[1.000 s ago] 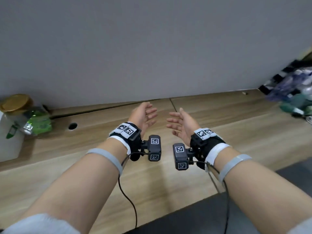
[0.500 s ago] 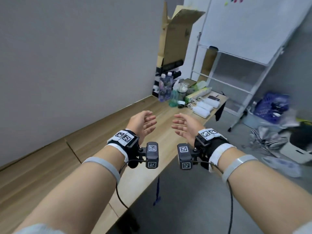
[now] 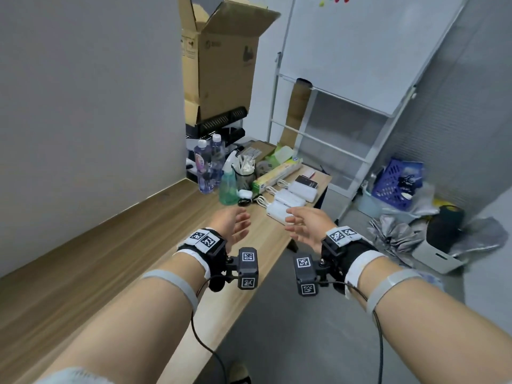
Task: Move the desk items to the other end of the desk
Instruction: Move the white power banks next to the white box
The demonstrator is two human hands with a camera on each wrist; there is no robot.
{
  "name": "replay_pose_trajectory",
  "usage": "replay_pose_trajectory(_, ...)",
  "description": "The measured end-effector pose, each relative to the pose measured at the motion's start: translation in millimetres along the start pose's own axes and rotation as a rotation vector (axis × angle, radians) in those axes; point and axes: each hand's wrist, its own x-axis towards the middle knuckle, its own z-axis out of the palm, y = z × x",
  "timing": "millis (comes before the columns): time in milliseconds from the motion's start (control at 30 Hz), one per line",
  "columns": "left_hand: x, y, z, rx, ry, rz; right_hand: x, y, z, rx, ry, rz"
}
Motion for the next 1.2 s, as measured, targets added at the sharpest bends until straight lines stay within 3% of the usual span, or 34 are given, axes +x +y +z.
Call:
replay_pose_trajectory(200,90,16,41,0.023,0.012,-0.158,88,-36,-30,-0.084,0.014,0.135)
replay_pose_trajectory(467,174,-5,71,0.124,0.038,-0.319,193,-33,-64,-0.313,-0.014,0.233)
replay_pose_trajectory(733,247,-47,110,0.284,0.154,-0.47,330,-5,-76,-0.973,-0.186,0.157)
replay_pose_trajectory(900,278,-48,143,0.591,0.374,-0.452,391,8,-74,-1.363,-0.307,-0.009)
replay_pose_trajectory(1100,298,-62,164,0.751,0.584,-0.521,421,19,-71,-1.531,-0.449,-0.162)
replay_pose_trajectory(1200,296,-59,164,0.798,0.6,-0.55,427,17,-67,-1.558,-0.499,-0.166)
